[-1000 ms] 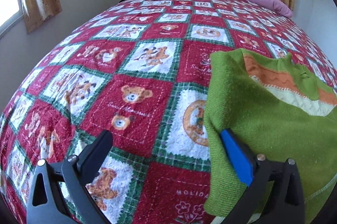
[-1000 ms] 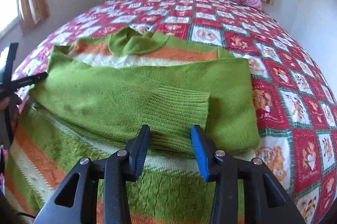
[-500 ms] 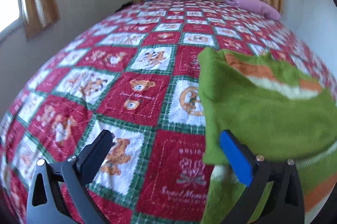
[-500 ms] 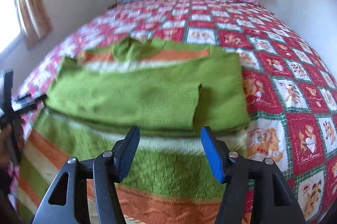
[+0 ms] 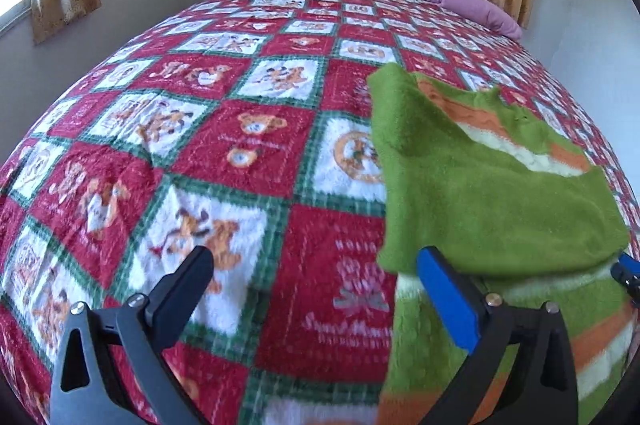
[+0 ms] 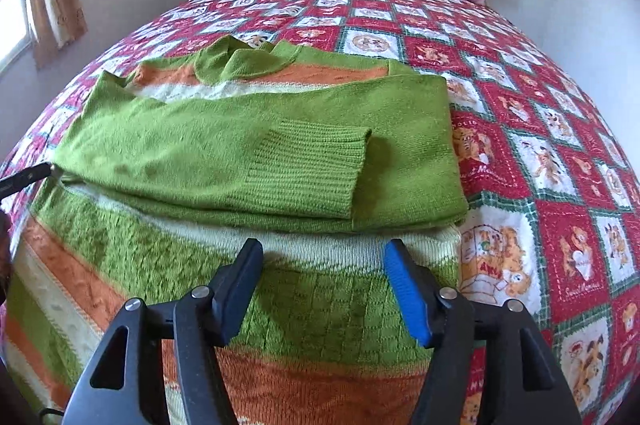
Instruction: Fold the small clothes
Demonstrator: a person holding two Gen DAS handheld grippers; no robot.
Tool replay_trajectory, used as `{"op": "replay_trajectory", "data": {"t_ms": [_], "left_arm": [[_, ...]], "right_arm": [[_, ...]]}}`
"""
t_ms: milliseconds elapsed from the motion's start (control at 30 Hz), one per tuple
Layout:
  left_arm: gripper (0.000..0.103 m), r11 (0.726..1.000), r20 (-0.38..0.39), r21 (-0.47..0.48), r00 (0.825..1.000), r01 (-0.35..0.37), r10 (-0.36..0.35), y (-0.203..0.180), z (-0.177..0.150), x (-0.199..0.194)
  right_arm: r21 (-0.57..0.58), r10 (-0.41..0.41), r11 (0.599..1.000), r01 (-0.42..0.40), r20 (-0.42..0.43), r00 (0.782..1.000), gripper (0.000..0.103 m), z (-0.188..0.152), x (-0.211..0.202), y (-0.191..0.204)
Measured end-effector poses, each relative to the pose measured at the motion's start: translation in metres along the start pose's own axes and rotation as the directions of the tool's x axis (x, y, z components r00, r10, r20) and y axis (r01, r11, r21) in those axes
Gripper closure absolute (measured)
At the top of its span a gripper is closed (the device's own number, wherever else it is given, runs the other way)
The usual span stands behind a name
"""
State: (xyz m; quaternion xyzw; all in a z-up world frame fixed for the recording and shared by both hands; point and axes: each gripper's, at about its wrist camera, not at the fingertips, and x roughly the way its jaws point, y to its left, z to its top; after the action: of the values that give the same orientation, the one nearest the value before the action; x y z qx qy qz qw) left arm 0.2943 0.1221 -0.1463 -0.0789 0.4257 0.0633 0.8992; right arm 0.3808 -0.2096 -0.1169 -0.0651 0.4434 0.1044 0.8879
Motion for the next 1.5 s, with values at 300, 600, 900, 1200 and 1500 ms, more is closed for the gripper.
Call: {"op": "replay_trajectory", "data": {"t_ms": [300,600,900,1200,1500], "left_arm": [[0.000,0.998,-0.016,0.024,0.998,0.059,-0.059,0.000,-0.031,-0.022],[0.000,0.998,0.039,0.062,0.999,-0.012,0.010,-0.006,-0.042,-0.034],[0.000,0.989,0.085,0.129,0.995,-0.068,0.057,-0.016,-0.049,-0.039],[0.000,0.990,0.077,0.124,0.996,-0.064,0.054,-0.015,-0.053,-0.042],[0.000,0.991,0.074,0.130,0.997,-0.025,0.015,-0.015,-0.065,-0.060]], "right_arm": [[0.005,0.006,1.000,-0.006,-0.013,1.000,0.036,-0.014,-0.017,-0.001],[-0.006,0.011,1.000,-0.011,0.005,1.000,0.036,-0.029,-0.029,-0.003],[0.005,-0.005,1.000,0.005,0.012,1.000,0.033,-0.033,-0.027,-0.003],[0.019,-0.013,1.000,0.013,0.011,1.000,0.031,-0.033,-0.032,-0.002],[0.051,0.031,0.998,-0.030,-0.016,0.999,0.030,-0.046,-0.051,0.001]]}}
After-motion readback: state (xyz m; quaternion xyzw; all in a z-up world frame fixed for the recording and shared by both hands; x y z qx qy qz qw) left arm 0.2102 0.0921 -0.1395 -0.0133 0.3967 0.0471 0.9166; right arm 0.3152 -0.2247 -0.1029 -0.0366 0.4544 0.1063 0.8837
